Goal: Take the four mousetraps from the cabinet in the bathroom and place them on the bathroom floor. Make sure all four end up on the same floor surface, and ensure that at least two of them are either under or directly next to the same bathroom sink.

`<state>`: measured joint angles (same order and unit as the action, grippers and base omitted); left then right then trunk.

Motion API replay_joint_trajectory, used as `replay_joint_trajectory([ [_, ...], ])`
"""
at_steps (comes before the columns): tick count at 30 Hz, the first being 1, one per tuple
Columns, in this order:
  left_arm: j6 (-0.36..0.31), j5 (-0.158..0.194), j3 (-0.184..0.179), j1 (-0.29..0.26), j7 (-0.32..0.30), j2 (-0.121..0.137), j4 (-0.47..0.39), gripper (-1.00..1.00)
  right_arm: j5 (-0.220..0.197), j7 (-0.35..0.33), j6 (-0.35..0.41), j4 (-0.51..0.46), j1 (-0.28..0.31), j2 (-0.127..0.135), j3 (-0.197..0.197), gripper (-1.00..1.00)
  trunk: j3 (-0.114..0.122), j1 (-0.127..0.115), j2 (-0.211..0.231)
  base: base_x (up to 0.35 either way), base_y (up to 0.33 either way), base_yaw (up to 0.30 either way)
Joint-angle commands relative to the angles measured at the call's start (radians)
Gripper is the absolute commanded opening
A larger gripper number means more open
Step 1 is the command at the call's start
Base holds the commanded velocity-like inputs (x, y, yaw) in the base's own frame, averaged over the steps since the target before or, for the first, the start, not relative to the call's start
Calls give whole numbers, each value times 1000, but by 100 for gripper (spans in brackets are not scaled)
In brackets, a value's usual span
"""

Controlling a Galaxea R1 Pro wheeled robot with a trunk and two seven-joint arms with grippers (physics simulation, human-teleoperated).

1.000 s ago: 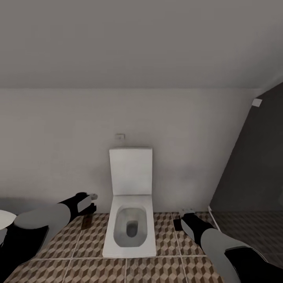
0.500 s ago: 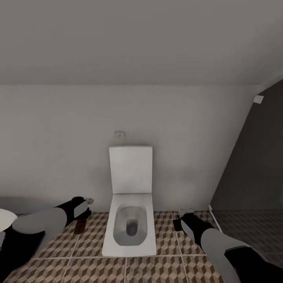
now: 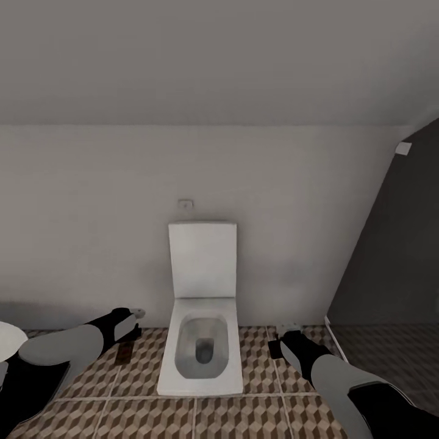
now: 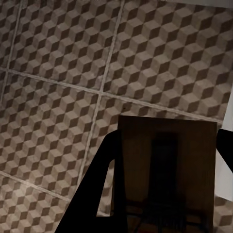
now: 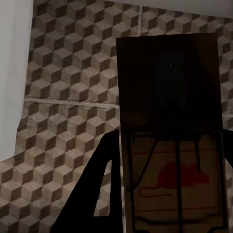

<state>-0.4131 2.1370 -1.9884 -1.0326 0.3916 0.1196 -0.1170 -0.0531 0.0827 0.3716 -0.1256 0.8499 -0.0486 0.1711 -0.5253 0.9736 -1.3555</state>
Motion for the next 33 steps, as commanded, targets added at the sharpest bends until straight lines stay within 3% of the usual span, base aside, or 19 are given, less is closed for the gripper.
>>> replay_joint_trajectory([
  [1,1,5,-4,-1,7,1,-4,-100,-7,3,6,-2,0,0,7,-100,-4,4,-8,0,0,0],
  [7,2,5,-4,-1,7,1,-4,-100,1,3,6,-2,0,-1,7,-100,-23,27,-50,0,0,0],
  [14,3,5,-4,-1,7,1,-4,-100,61,3,4,-2,0,-3,6,-100,-45,54,-99,0,0,0],
  [33,4,6,-4,-1,7,1,-3,-100,68,5,-22,0,-3,-8,6,-100,-105,127,-232,0,0,0],
])
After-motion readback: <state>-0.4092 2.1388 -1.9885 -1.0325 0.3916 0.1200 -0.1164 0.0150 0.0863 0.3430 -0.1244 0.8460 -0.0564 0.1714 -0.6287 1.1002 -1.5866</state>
